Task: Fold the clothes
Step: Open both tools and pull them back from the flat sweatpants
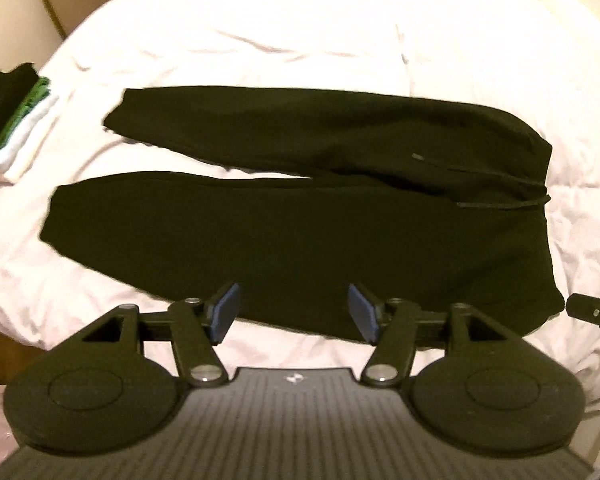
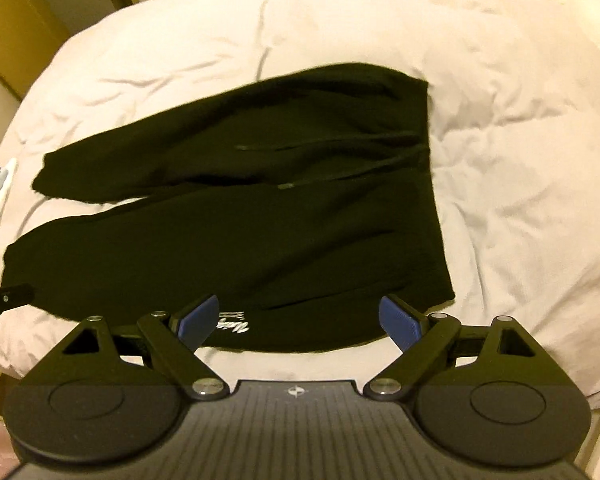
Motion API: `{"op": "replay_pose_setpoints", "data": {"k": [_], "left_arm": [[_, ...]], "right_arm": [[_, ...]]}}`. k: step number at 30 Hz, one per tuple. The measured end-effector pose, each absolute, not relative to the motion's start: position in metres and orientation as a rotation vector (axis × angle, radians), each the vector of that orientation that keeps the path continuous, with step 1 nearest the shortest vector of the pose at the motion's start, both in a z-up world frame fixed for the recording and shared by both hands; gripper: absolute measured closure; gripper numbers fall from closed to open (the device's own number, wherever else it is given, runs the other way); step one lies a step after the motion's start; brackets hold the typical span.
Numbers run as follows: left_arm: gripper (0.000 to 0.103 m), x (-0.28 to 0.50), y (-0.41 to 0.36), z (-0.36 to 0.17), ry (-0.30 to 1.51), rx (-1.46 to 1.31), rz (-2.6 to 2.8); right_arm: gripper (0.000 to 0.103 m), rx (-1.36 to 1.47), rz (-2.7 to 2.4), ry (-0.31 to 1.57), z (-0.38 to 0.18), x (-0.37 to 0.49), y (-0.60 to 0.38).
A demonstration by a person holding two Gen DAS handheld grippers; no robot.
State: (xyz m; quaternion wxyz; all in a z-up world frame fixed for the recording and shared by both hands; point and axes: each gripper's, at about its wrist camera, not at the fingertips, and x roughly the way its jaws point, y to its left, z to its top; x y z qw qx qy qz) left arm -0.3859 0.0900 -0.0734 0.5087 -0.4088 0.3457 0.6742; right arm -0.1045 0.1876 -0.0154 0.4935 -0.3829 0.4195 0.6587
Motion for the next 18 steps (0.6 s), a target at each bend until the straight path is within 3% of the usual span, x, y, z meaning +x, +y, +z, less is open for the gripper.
{"op": "replay_pose_setpoints", "data": {"k": [18], "left_arm": [[0.040, -0.340, -0.034, -0.023, 0.758, -0.901, 1.724]], "right_arm": [[0.014, -0.878, 1.673, 0.913, 0.025, -0.078, 0.084]]}}
